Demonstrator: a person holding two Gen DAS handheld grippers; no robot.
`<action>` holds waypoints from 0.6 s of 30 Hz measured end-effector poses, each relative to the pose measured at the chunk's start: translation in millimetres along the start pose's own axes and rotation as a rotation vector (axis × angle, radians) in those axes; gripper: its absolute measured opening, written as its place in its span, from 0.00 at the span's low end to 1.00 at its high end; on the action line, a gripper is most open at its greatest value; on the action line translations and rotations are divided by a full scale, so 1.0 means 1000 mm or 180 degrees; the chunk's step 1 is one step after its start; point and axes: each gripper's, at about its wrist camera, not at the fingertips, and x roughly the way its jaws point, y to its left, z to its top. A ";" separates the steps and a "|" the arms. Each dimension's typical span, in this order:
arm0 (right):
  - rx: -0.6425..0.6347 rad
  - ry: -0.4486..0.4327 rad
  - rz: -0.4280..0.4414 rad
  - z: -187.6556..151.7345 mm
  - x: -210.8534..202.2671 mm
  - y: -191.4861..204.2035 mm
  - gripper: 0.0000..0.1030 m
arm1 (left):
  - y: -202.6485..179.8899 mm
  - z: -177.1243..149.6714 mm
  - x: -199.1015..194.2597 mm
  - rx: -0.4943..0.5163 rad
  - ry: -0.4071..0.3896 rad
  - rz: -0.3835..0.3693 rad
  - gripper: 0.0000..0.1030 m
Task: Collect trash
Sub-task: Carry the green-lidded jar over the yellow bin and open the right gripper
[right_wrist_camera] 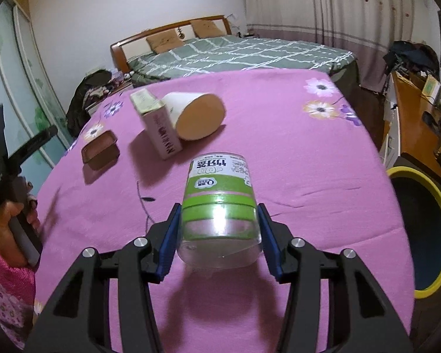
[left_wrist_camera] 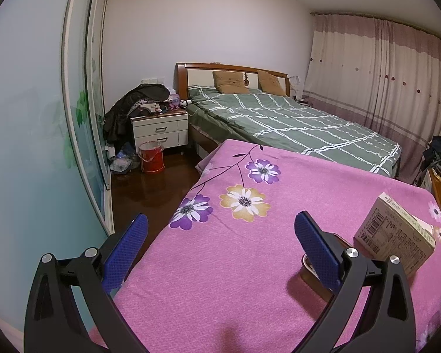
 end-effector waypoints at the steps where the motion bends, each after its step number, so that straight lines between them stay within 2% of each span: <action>1: 0.0021 -0.0022 -0.0018 0.001 -0.003 -0.004 0.47 | 0.000 0.000 0.000 -0.0002 -0.0003 0.0000 0.95; 7: 0.0275 -0.0165 -0.0311 0.007 -0.021 -0.051 0.47 | -0.001 0.000 -0.001 0.0003 -0.0013 -0.0008 0.95; 12: 0.0623 -0.0252 -0.0745 0.007 -0.035 -0.112 0.47 | -0.002 0.000 -0.002 0.0006 -0.0004 -0.0008 0.95; 18: 0.0915 -0.0218 -0.1089 0.001 -0.040 -0.167 0.47 | -0.002 0.000 -0.001 0.0009 0.0002 -0.0003 0.95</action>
